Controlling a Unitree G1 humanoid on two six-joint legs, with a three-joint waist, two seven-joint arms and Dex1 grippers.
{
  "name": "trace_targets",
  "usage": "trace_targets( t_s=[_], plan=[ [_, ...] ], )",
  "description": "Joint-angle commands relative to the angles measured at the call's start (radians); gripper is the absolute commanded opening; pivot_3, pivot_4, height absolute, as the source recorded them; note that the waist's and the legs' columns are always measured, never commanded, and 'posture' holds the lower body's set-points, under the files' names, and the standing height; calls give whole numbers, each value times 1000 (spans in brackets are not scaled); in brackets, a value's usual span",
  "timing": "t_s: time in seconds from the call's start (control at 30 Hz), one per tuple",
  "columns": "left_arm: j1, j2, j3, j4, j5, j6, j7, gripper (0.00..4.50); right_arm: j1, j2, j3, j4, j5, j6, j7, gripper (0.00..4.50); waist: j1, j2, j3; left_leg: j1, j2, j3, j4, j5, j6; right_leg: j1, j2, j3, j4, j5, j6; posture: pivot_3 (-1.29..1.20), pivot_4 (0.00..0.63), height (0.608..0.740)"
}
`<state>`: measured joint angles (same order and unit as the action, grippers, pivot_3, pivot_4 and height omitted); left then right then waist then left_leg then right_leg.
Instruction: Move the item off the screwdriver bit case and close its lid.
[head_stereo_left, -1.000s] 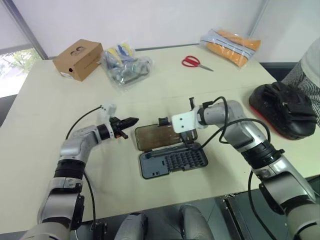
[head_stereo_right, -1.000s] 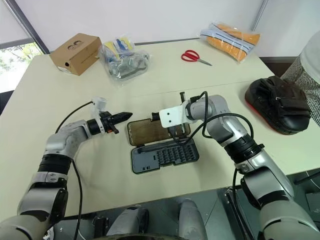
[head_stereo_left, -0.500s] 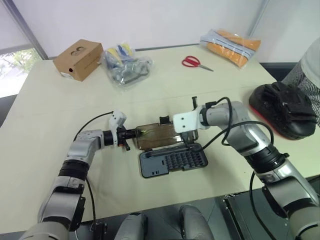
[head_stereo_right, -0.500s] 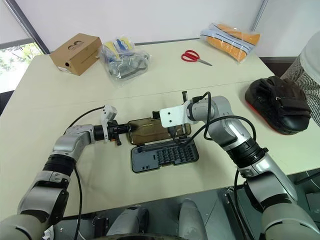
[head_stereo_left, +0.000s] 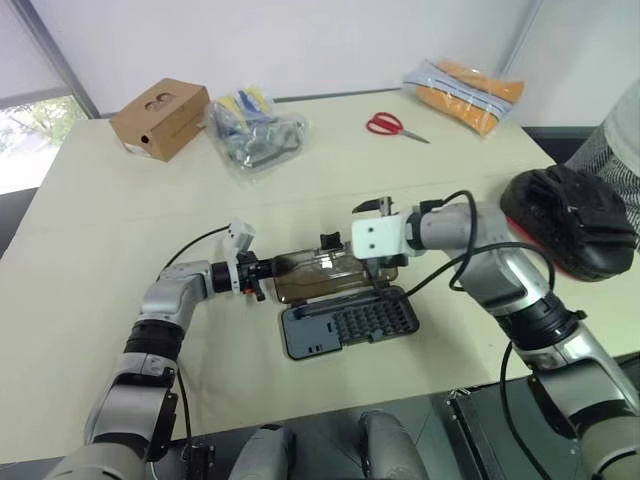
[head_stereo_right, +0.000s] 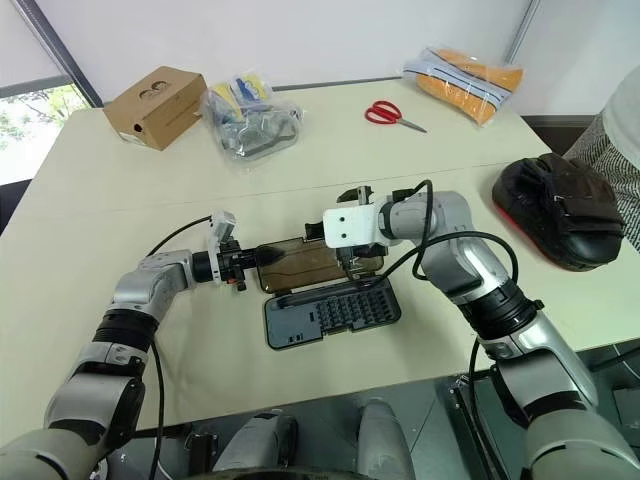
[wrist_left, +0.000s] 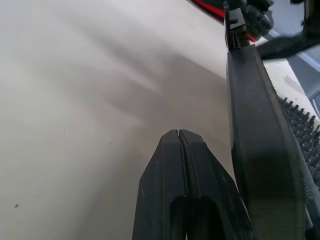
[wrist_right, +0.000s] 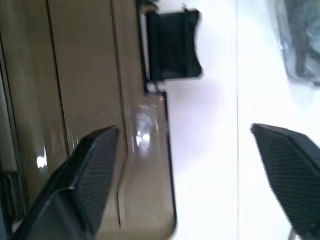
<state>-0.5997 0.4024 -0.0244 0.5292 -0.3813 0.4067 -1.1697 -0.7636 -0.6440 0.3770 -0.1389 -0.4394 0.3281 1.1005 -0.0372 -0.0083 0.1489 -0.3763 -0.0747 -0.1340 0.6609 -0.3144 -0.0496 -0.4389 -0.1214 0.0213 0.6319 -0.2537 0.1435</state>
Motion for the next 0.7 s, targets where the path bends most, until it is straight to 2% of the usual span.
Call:
trace_targets(
  t_s=[0.03, 0.17, 0.33, 0.7],
  plan=[
    [-10, 14, -5, -34, 0, -8, -37, 0, -72, -10, -140, -142, 103, 191, 55, 4464, 0, 0, 0, 0, 0, 0, 0, 0, 0, 0, 0, 0, 0, 0, 0, 0, 150, 740],
    [-12, 24, -9, -41, 2, -8, -67, 0, -125, -34, -231, -218, 196, 364, 82, 4464, 1, 0, 0, 0, 0, -1, 0, 0, 0, 0, 0, 0, 0, 0, 0, 0, 150, 740],
    [-28, 42, -13, -94, -20, 27, -122, 0, -132, -66, -294, -264, 267, 507, 37, 4464, 5, 0, 0, -1, 0, -1, 1, 0, 1, 0, 0, -1, 0, 0, 0, 0, 150, 740],
    [-49, 115, -61, -287, -79, 184, -250, 0, -41, -114, -268, -313, 321, 542, -76, 4464, 19, 0, 0, -1, 0, 0, 2, -1, 1, 0, -1, 0, 1, 0, 0, 0, 150, 740]
  ],
)
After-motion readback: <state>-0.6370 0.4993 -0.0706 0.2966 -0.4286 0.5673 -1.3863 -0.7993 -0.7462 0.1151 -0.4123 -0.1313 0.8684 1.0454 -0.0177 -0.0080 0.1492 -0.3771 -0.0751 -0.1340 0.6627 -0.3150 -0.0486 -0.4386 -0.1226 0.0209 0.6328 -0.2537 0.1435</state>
